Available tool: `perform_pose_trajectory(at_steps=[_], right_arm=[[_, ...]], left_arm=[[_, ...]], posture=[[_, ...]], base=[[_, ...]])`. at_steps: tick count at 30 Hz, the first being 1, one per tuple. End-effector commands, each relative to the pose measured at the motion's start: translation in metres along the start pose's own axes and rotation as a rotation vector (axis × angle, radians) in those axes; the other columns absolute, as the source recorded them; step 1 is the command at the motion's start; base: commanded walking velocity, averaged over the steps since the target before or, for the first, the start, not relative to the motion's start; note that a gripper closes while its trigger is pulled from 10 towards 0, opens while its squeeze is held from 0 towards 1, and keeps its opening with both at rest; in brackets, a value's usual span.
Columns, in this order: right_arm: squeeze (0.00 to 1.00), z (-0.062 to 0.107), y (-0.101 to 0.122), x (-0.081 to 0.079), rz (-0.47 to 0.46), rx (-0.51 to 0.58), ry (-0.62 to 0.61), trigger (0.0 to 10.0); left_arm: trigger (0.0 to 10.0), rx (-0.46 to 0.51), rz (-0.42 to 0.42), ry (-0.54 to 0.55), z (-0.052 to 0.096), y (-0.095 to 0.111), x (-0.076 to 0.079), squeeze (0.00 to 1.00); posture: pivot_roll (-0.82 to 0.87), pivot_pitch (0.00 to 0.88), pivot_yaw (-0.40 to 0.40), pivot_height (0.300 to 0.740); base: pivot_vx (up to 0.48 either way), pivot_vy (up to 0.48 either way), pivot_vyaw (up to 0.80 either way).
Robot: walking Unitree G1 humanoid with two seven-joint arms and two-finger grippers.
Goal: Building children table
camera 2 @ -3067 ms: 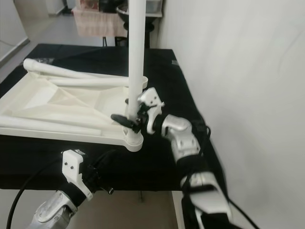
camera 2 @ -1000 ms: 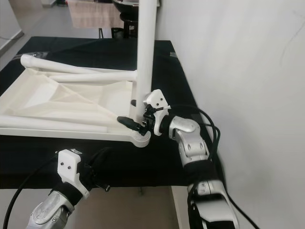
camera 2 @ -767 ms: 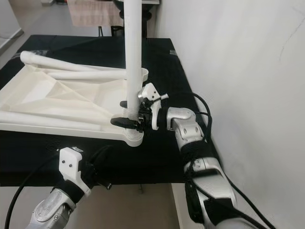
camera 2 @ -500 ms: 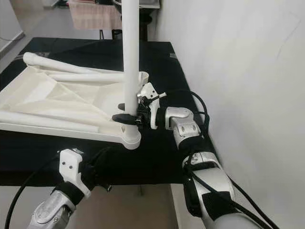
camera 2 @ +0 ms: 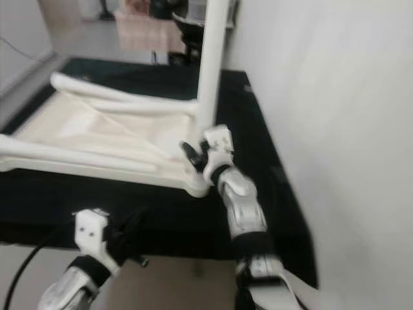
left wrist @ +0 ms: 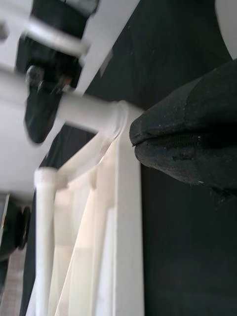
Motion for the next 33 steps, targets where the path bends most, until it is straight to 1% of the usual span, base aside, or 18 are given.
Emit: perform_pose_trajectory(at_steps=[1,3,9,10,11,13,14,16,17,18,20,21,22,23,24,26,30,33], right_arm=[[0.00,0.001,-0.022,-0.002,0.052,-0.116,0.014,0.0],[0.00,-0.019,-0.017,-0.006,0.080,-0.110,0.044,0.0],[0.00,-0.026,-0.020,-0.011,0.083,-0.108,0.055,0.0],[0.00,-0.027,-0.018,-0.012,0.094,-0.107,0.055,1.4],[0.00,-0.026,-0.015,-0.013,0.104,-0.108,0.037,10.0],[0.00,-0.024,-0.003,-0.023,0.106,-0.076,0.102,10.0],[1.00,-0.022,0.003,-0.033,0.084,-0.054,0.201,10.0],[1.00,-0.020,0.018,-0.044,0.085,0.013,0.362,10.0],[1.00,-0.020,0.018,-0.044,0.085,0.013,0.362,10.0],[1.00,-0.019,0.024,-0.047,0.103,0.051,0.420,10.0],[0.98,-0.020,0.033,-0.048,0.122,0.070,0.561,10.0],[0.98,-0.020,0.033,-0.048,0.122,0.070,0.561,10.0],[0.22,-0.019,0.034,-0.049,0.142,0.058,0.639,10.0],[0.00,-0.017,0.033,-0.049,0.153,0.027,0.733,10.0],[0.00,-0.017,0.033,-0.049,0.153,0.027,0.733,10.0],[0.00,-0.014,0.030,-0.047,0.161,-0.026,0.851,10.0],[0.00,-0.013,0.027,-0.045,0.151,-0.078,0.908,10.0],[0.00,-0.015,0.026,-0.039,0.103,-0.131,0.933,10.0]], left_arm=[[10.0,-0.002,0.007,-0.012,0.000,0.000,0.002,0.00],[10.0,-0.001,0.007,-0.014,-0.003,0.001,0.001,0.00],[10.0,0.009,0.008,0.004,-0.003,0.002,-0.001,0.00],[10.0,0.008,0.009,0.003,-0.003,0.002,-0.001,0.00],[10.0,0.007,0.010,0.000,-0.003,0.002,0.000,0.00],[10.0,0.005,0.011,-0.005,-0.004,0.002,0.000,0.00],[10.0,0.006,0.011,-0.007,-0.004,0.002,0.001,0.00],[10.0,0.007,0.013,-0.007,-0.005,0.002,0.001,0.00],[10.0,0.007,0.013,-0.007,-0.005,0.002,0.001,0.00],[10.0,0.007,0.013,-0.007,-0.006,0.002,0.001,0.00],[10.0,0.009,0.014,-0.006,-0.007,0.002,0.001,0.00],[10.0,0.009,0.014,-0.006,-0.007,0.002,0.001,0.00],[10.0,0.010,0.015,-0.005,-0.007,0.002,0.001,0.00],[10.0,0.010,0.015,-0.005,-0.007,0.002,0.001,0.00],[10.0,0.010,0.015,-0.005,-0.007,0.002,0.001,0.00],[10.0,0.010,0.016,-0.005,-0.008,0.001,0.001,0.00],[10.0,0.009,0.016,-0.005,-0.008,0.001,0.001,0.00],[10.0,0.008,0.018,-0.005,-0.007,0.000,0.001,0.00]], posture=[[0.06,0.040,-0.074,0.740],[0.07,0.049,-0.083,0.740],[0.08,0.048,-0.087,0.740],[0.08,0.048,-0.087,0.740],[0.07,0.050,-0.080,0.740],[0.07,0.049,-0.081,0.740],[0.07,0.047,-0.082,0.740],[0.07,0.045,-0.085,0.740],[0.07,0.045,-0.085,0.740],[0.07,0.045,-0.085,0.740],[0.07,0.041,-0.089,0.740],[0.07,0.041,-0.089,0.740],[0.07,0.041,-0.089,0.740],[0.08,0.039,-0.091,0.740],[0.08,0.039,-0.091,0.740],[0.09,0.032,-0.094,0.740],[0.09,0.032,-0.097,0.740],[0.10,0.029,-0.098,0.740]], base=[[0.000,0.000,0.00],[0.000,0.000,0.00],[0.000,0.000,0.00],[0.000,0.000,0.00],[0.000,0.000,0.00],[0.000,0.000,0.00],[0.000,0.000,0.00],[0.000,0.000,0.00],[0.000,0.000,0.00],[0.000,0.000,0.00],[0.000,0.000,0.00],[0.000,0.000,0.00],[0.000,0.000,0.00],[0.000,0.000,0.00],[0.000,0.000,0.00],[0.000,0.000,0.00],[0.000,0.000,0.00],[0.000,0.000,0.00]])
Point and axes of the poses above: a point about 5 cm out from each wrist's last joint towards the gripper, its own z axis pointing back from the gripper into the wrist, its own y axis along the axis of the wrist's last joint, x = y × z, the point moved 5 cm from there along -z, pointing out of the wrist towards the gripper, and after that the axes turned 2 degrees about -z, right-handed, at the moved point
